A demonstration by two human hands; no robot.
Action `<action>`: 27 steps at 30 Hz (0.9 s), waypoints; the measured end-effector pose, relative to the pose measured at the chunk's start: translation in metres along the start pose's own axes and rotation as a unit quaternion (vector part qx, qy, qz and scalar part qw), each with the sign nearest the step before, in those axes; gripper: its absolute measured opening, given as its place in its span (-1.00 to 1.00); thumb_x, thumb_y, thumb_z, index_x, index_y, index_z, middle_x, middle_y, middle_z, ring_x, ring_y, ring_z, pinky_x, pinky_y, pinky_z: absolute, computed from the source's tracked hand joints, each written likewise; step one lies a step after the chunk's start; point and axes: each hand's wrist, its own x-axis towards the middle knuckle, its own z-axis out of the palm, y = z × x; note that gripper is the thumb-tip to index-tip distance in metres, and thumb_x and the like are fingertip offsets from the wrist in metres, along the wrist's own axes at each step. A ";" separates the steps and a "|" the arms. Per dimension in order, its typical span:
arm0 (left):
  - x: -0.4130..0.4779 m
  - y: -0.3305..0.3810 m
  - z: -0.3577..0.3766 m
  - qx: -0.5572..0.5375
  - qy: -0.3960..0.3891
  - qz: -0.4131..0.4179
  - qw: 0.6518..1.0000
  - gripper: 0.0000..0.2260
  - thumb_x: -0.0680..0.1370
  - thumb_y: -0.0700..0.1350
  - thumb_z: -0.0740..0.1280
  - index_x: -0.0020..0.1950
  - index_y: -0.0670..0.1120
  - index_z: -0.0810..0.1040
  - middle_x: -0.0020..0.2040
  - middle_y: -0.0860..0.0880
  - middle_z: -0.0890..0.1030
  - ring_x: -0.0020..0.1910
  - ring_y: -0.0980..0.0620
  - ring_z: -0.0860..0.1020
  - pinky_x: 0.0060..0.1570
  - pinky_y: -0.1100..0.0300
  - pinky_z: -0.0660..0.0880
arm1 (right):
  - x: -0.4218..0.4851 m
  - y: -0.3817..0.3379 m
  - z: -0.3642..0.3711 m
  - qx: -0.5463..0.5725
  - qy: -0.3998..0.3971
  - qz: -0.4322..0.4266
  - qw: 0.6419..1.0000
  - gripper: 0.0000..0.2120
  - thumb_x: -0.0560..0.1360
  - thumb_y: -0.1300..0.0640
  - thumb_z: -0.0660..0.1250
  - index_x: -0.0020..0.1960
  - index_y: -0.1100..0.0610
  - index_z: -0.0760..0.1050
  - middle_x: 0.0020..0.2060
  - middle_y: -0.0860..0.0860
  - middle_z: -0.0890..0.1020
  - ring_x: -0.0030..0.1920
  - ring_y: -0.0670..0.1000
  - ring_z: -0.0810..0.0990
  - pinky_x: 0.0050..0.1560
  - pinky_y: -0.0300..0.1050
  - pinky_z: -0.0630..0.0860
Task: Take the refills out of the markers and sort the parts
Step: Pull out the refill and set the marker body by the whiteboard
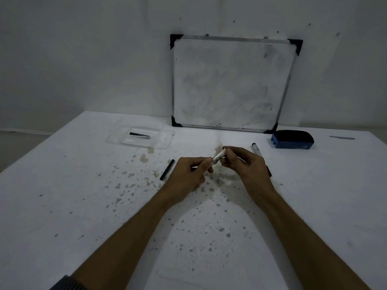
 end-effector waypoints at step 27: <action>0.026 0.028 0.011 -0.024 0.017 -0.038 0.999 -0.70 0.73 -0.02 0.21 0.33 -0.13 0.60 0.20 -0.10 0.71 0.21 -0.03 0.67 0.27 0.13 0.57 | -0.009 -0.020 0.013 -0.331 0.043 -0.092 0.938 -0.71 0.55 -0.06 0.43 0.21 0.05 0.61 -0.03 -0.11 0.66 -0.14 -0.23 0.61 -0.24 -0.50 0.48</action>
